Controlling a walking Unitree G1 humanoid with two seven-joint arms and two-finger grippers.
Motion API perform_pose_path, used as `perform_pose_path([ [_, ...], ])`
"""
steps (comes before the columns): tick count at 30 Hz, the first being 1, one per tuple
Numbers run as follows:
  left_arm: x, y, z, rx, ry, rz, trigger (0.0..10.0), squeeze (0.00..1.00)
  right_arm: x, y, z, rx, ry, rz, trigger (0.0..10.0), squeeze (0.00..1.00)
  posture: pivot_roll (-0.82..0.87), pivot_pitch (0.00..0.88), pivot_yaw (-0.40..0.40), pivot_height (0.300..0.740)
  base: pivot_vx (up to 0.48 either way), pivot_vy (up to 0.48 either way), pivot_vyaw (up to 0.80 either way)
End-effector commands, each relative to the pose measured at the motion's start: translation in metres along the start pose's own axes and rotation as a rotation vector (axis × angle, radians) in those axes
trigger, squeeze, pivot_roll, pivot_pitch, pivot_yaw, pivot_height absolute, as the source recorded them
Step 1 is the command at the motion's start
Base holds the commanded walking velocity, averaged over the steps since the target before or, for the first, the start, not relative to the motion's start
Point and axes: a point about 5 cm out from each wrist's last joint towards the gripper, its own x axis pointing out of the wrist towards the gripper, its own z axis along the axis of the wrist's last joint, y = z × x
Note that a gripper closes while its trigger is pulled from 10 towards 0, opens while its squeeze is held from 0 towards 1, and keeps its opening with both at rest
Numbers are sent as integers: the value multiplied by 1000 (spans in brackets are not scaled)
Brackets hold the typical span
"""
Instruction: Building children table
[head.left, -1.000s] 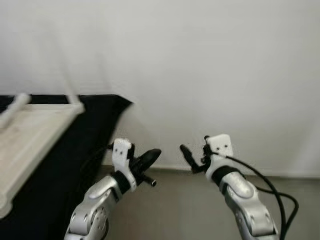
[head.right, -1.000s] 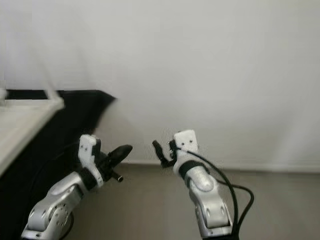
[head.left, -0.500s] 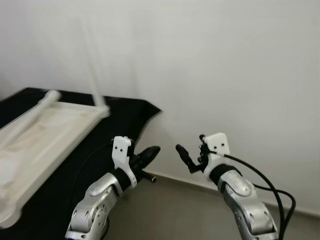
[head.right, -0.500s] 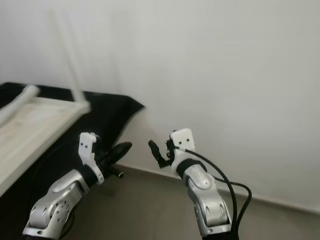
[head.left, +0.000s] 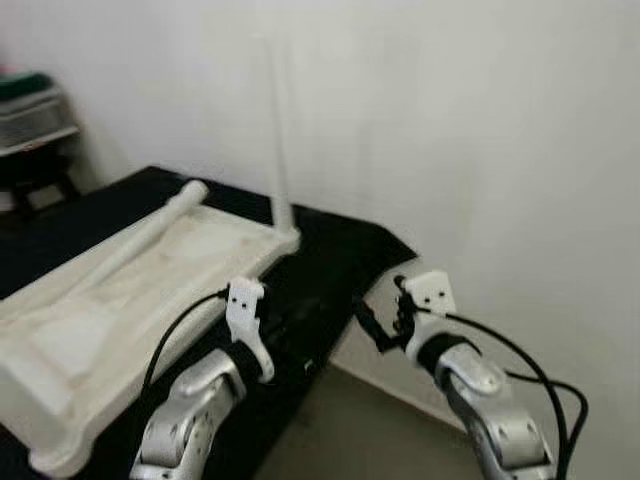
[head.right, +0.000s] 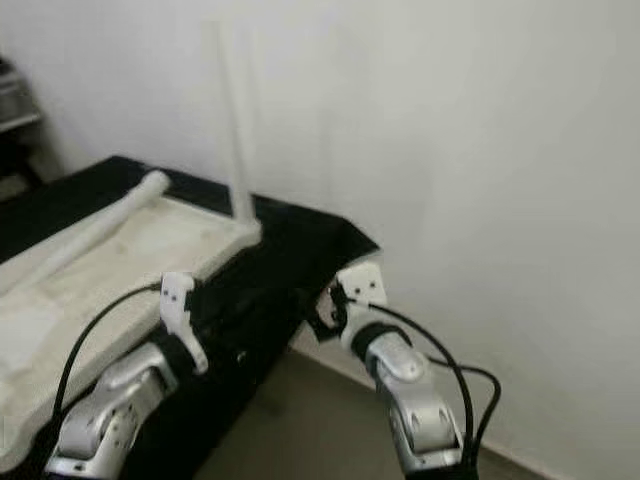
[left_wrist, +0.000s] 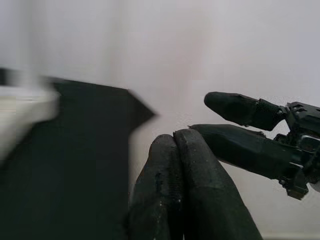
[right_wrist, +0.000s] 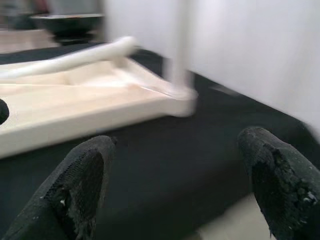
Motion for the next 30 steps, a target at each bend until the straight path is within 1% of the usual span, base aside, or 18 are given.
perform_pose_path([
  [1,-5,8,-1,8,15,28,10000,0,4,10,4,7,-22,42,10000,0,-142,0,15,740,322,0,800],
  [3,-5,7,-1,14,18,23,10000,0,4,10,4,8,-22,46,10000,0,-142,0,14,740,0,0,800],
  [7,-5,4,2,25,-6,3,10000,0,5,10,4,12,-21,49,10000,0,-144,0,13,740,0,0,800],
  [10,-5,3,1,37,2,2,10000,0,4,9,5,34,-36,51,10000,0,-144,0,13,740,0,0,800],
  [14,-5,3,1,38,4,1,10000,0,4,9,5,37,-37,50,10000,0,-144,0,13,740,0,0,800],
  [24,-5,3,0,28,11,-6,10000,0,4,7,5,37,-35,40,10000,0,-150,0,14,740,0,-436,0],
  [26,-5,4,1,16,-3,3,10000,0,4,9,4,-2,-30,56,10000,0,-150,0,14,740,0,0,800],
  [30,-5,4,1,10,-8,6,10000,0,3,12,4,-16,-31,69,10000,0,-147,0,13,740,0,0,800],
])
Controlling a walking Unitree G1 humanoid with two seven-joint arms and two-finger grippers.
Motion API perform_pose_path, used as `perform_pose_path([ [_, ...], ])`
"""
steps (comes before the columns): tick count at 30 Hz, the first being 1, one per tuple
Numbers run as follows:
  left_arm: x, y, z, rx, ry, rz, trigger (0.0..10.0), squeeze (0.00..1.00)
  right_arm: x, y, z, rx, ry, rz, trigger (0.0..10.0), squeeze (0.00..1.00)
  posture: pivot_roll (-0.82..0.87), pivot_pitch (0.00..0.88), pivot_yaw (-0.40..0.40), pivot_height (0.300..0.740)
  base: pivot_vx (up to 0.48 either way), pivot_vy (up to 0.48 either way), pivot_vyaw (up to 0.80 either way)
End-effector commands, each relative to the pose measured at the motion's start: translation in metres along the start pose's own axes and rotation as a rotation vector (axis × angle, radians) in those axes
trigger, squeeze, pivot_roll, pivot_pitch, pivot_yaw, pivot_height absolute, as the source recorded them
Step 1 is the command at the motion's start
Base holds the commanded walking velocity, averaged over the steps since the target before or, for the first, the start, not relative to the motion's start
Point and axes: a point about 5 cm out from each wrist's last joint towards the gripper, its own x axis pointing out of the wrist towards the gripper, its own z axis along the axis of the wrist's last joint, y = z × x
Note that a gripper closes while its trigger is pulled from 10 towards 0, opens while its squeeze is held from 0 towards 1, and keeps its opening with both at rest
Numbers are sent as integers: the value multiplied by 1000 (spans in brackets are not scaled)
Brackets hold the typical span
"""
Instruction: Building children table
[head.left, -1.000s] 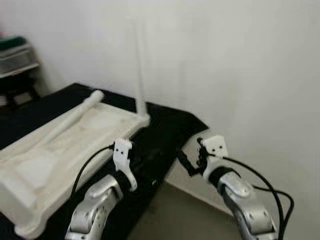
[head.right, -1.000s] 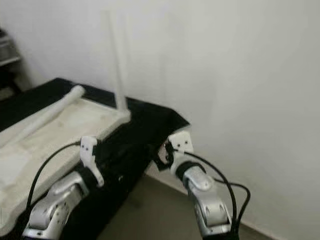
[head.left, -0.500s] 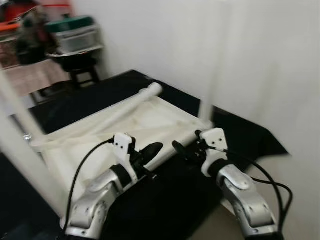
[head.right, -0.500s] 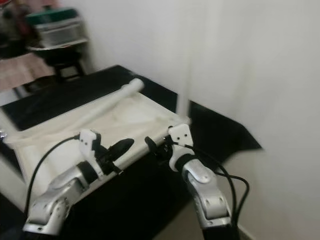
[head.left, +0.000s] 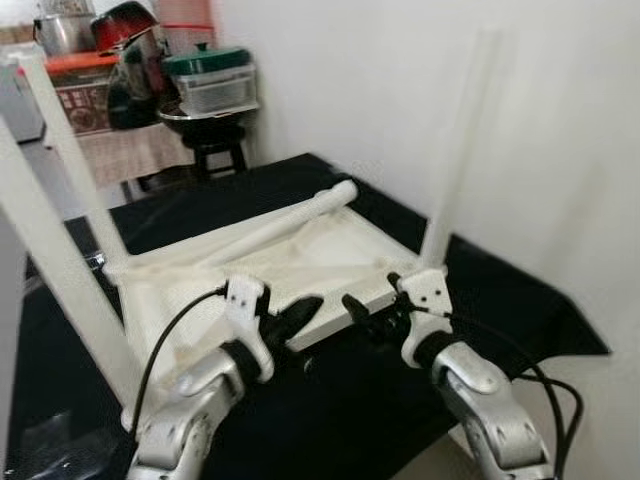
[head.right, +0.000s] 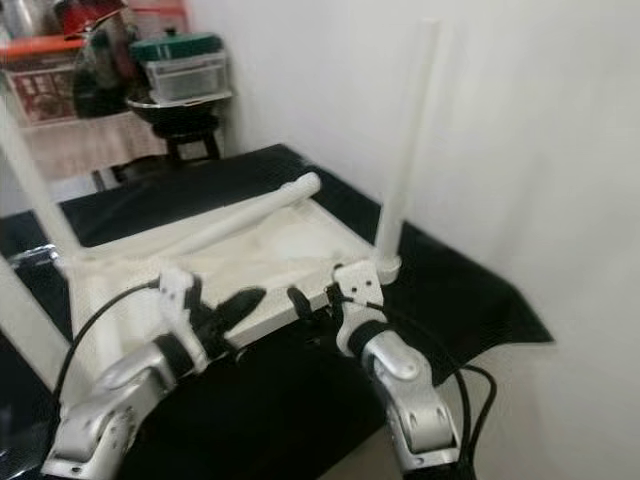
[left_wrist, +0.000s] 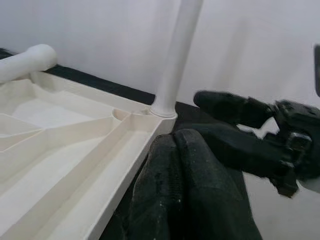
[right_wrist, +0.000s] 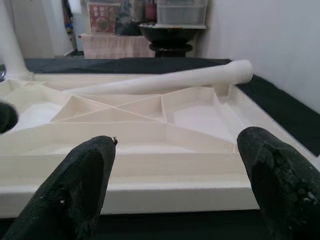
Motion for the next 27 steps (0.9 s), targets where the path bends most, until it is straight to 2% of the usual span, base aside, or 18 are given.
perform_pose_path([
  [1,-6,6,-4,-7,18,28,10000,0,2,11,-1,-1,1,42,10000,0,-148,0,13,740,0,0,800],
  [18,-7,4,-4,-20,18,4,10000,0,2,13,-2,5,5,80,10000,0,-148,0,16,740,0,0,800],
  [20,-8,2,-4,-12,19,-20,10000,0,2,13,-2,25,7,90,10000,0,-146,0,16,740,0,0,800],
  [22,-9,-4,-4,15,26,-83,10000,0,4,8,1,87,2,78,10000,0,-135,0,21,740,0,0,0],
  [24,-10,-9,-4,22,37,-124,10000,0,4,6,5,72,0,96,10000,0,-125,0,21,740,0,-450,0],
  [27,-11,-12,-5,30,46,-150,10000,0,6,3,14,-18,-10,170,10000,0,-123,0,18,740,0,-472,0],
])
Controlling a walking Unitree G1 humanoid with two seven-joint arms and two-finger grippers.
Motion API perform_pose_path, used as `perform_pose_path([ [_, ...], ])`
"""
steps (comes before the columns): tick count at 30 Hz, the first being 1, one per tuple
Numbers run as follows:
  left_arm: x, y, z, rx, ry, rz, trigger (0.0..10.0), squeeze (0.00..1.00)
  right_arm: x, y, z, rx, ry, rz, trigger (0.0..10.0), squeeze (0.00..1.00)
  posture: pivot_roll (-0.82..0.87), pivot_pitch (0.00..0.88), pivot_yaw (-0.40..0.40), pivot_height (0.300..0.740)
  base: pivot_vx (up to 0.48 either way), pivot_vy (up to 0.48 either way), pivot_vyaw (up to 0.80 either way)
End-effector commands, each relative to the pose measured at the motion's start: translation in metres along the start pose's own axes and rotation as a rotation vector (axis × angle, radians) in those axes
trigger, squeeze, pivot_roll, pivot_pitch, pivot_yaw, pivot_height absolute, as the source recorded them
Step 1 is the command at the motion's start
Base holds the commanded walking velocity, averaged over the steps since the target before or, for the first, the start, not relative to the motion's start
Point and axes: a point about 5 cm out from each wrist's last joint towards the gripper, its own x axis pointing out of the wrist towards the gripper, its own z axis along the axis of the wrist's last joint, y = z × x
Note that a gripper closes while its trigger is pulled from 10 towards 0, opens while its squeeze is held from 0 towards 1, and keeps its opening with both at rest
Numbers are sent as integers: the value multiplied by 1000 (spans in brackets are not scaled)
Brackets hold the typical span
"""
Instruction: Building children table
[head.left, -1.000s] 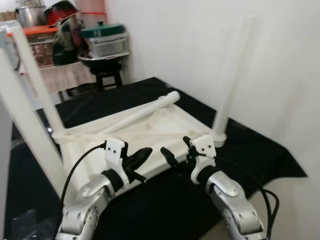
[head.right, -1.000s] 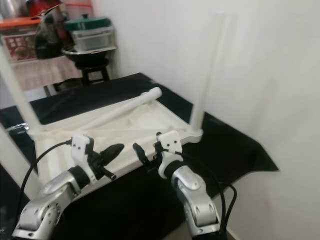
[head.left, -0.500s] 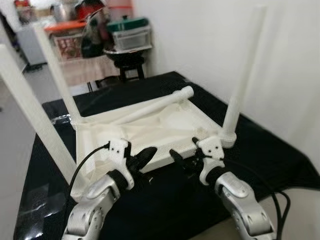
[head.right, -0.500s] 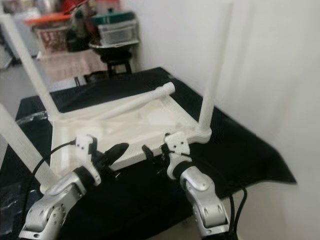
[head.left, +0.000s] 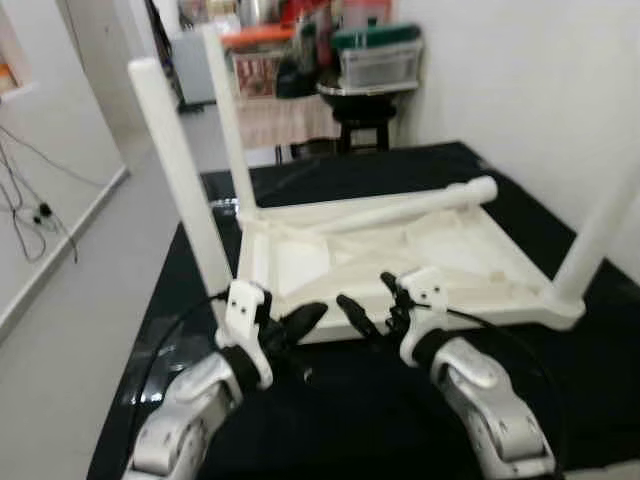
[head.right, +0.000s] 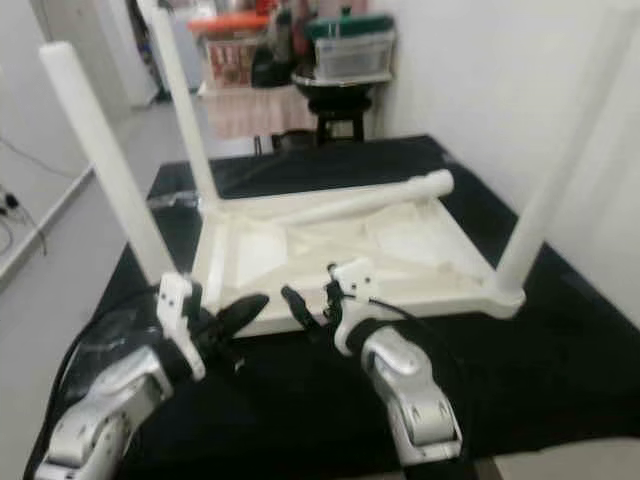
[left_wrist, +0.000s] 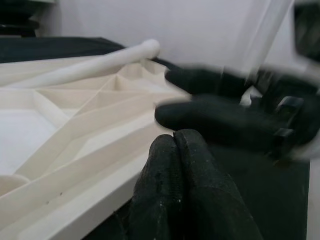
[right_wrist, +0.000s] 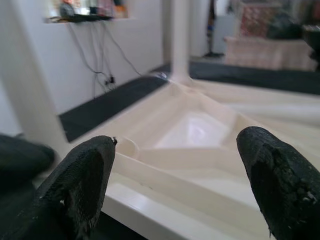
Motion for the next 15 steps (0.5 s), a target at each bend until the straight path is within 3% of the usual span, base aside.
perform_pose_path([
  [1,2,-5,2,4,-4,-29,10000,0,-2,-5,6,-51,4,46,10000,0,-121,0,15,740,0,-472,0],
  [5,2,-4,2,-3,-8,-20,10000,0,-2,-7,12,-93,5,87,10000,0,-120,0,14,740,0,-472,0],
  [7,1,-3,2,-5,-10,-4,10000,0,-3,-7,15,-149,17,144,10000,0,-121,0,15,740,0,0,0],
  [9,-1,2,3,-8,-15,64,10000,0,-5,-5,18,-344,90,284,10000,0,-120,0,14,740,0,0,0],
  [10,-1,2,3,-8,-15,64,10000,0,-5,-5,18,-344,90,284,10000,0,-120,0,14,740,0,0,0],
  [11,-3,9,3,-22,-23,135,10000,0,-5,-4,16,-474,138,328,10000,0,-115,0,11,740,0,0,0],
  [12,-3,9,3,-22,-23,135,10000,0,-5,-4,16,-474,138,328,10000,0,-115,0,11,740,0,0,0],
  [13,-14,27,2,-44,-30,355,10000,0,2,-10,11,-655,224,333,10000,0,-99,0,1,740,0,0,0],
  [14,-22,35,2,-48,-31,464,10000,0,9,-15,10,-718,261,302,10000,0,-99,0,1,740,0,0,0],
  [15,-22,35,2,-48,-31,464,10000,0,9,-15,10,-718,261,302,10000,0,-99,0,1,740,0,0,0],
])
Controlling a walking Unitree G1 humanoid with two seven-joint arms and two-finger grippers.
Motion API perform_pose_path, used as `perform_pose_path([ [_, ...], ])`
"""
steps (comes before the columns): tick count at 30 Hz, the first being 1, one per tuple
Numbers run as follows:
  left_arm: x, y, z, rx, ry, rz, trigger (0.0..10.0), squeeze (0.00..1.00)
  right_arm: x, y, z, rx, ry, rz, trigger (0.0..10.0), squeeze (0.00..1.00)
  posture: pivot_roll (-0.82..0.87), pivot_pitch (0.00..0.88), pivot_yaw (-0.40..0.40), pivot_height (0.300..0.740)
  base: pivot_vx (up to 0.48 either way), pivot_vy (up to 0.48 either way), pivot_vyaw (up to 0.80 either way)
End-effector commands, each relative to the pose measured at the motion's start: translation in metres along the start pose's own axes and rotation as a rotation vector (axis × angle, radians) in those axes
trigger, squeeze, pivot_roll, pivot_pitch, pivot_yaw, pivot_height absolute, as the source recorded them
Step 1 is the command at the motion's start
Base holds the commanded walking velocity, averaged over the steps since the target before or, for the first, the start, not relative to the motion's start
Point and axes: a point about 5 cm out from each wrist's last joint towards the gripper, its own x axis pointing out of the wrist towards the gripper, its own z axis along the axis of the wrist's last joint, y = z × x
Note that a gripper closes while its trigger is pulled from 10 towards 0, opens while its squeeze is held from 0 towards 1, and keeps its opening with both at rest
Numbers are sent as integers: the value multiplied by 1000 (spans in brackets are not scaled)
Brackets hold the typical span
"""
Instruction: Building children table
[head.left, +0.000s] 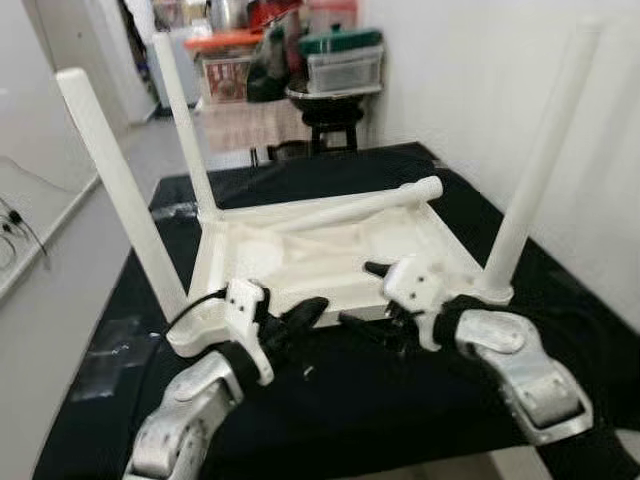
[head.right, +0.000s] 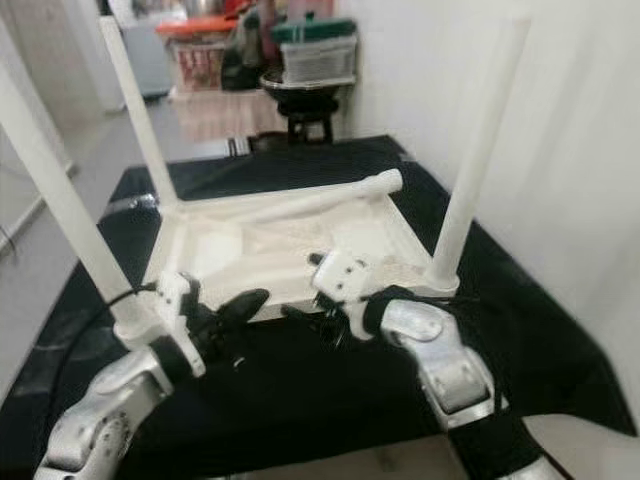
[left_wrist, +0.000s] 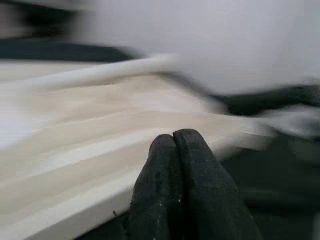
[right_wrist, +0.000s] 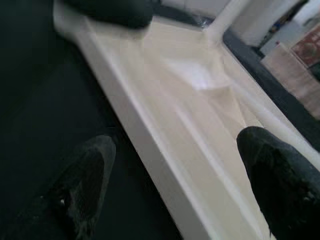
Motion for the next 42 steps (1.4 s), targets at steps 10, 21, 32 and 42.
perform_pose_path([
  [10,-31,26,-11,125,106,307,10000,0,21,-26,-6,-23,180,11,10000,0,-60,0,-12,740,0,0,0],
  [21,-37,-1,-6,248,144,190,10000,0,56,-37,-18,82,347,173,10000,0,-17,62,-35,740,0,0,0],
  [32,-50,-12,-2,296,159,173,10000,0,63,-37,-30,136,509,194,10000,0,14,132,-55,740,0,0,0],
  [42,-60,-19,-2,284,179,176,10000,0,52,-49,-41,251,634,161,0,0,13,147,-63,740,0,0,0],
])
